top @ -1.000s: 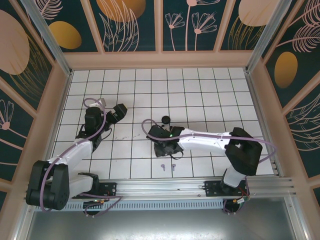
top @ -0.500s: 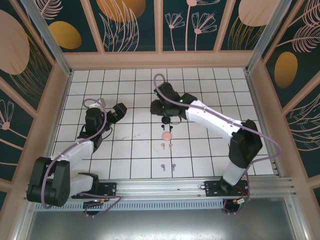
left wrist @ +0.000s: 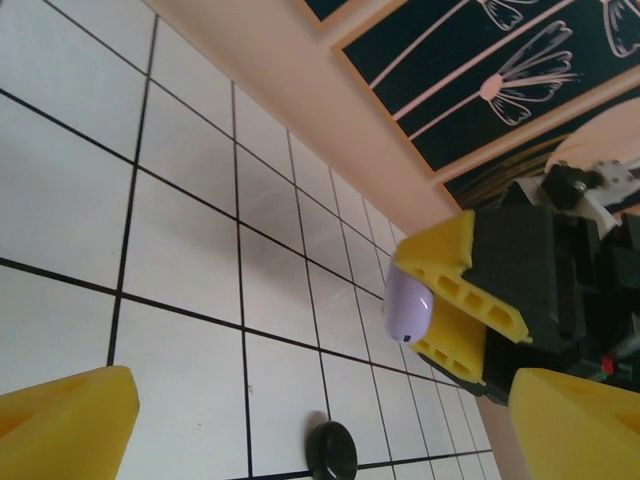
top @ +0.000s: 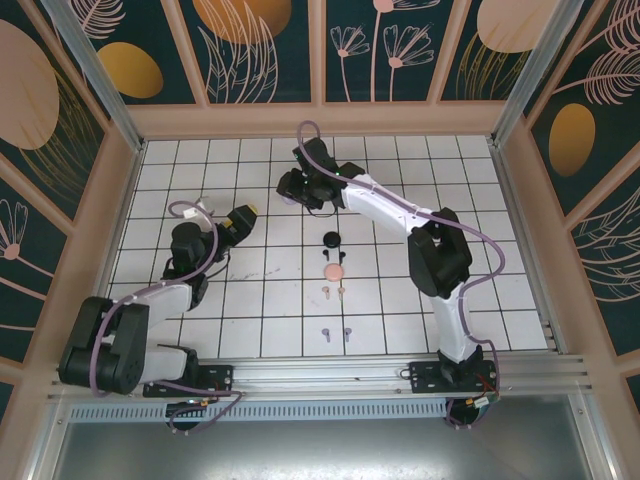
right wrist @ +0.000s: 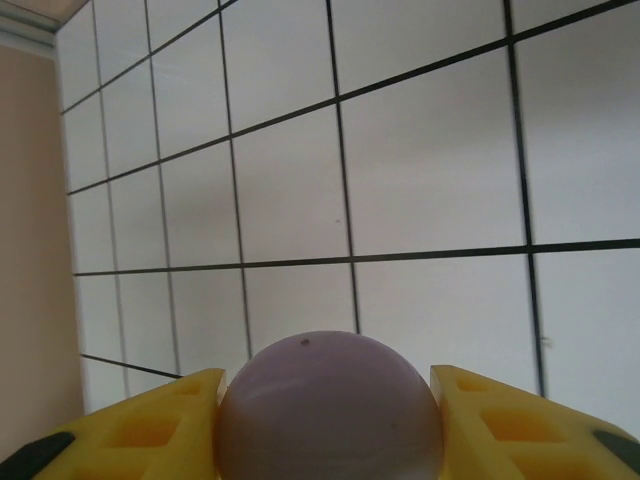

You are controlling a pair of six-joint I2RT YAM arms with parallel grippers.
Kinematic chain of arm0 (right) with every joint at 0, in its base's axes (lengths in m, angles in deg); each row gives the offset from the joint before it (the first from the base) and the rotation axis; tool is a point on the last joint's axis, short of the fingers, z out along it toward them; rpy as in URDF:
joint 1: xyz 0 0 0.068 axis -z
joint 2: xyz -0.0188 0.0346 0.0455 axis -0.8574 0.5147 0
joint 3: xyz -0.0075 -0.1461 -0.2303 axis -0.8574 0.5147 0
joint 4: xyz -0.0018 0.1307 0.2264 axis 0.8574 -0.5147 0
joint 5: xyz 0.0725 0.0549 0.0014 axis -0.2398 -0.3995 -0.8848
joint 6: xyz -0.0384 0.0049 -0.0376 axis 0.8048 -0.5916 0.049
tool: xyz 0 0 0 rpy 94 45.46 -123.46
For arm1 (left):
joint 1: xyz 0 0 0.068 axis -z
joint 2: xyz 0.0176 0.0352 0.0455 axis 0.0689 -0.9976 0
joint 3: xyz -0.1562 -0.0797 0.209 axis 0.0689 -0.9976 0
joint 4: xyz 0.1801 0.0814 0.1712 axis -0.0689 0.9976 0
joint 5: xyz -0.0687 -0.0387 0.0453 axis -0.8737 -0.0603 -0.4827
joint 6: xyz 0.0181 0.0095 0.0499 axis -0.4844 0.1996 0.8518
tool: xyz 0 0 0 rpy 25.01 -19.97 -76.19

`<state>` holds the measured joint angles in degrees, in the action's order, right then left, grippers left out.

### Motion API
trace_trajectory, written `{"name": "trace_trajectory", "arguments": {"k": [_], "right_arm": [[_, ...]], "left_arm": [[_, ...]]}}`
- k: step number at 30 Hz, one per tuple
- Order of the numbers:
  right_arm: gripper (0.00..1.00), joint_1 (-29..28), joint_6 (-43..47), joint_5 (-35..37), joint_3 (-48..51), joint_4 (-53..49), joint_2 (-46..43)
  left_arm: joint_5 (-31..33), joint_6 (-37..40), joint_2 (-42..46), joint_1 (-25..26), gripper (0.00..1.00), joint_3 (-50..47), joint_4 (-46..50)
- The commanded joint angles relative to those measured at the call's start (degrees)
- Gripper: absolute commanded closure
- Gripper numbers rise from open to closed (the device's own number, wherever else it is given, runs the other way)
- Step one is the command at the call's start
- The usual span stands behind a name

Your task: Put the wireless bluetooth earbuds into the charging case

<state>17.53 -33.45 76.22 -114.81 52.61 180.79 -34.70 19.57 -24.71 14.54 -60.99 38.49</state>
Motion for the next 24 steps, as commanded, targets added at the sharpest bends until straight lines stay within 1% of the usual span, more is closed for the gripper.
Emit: {"name": "trace_trajectory", "arguments": {"k": [1,3,9,16,18,20,24], "right_arm": [[0.65,0.4,-7.5,-4.1,-1.9,3.7,1.0],[0.65,0.4,-9.5,-4.9,-1.8,4.4,1.4],[0.65,0.3,-13.0,-6.6,-2.0,5.9,2.1],[0.65,0.0,-13.6,-7.3,-2.4,5.8,2.4],[0.65,-0.2,-13.5,-7.2,-2.3,5.7,2.3],[0.65,-0.4,-13.5,-7.3,-2.0,5.9,2.1],[0.65,-0.5,-13.5,-7.5,-1.7,6.2,2.0]], "left_arm": [[-4.2,0.1,-3.5,0.8,0.10,-1.1,-13.1],[-5.5,0.3,-5.4,1.2,0.15,-0.7,-15.6],[-7.9,2.2,-10.8,3.4,0.31,3.0,-17.1],[-8.0,2.6,-16.7,6.1,0.38,7.1,-19.0],[-7.7,2.5,-18.3,6.5,0.41,8.2,-19.3],[-7.1,2.4,-19.5,6.5,0.46,8.8,-19.9],[-6.1,2.1,-20.8,6.5,0.48,9.9,-20.9]]}}
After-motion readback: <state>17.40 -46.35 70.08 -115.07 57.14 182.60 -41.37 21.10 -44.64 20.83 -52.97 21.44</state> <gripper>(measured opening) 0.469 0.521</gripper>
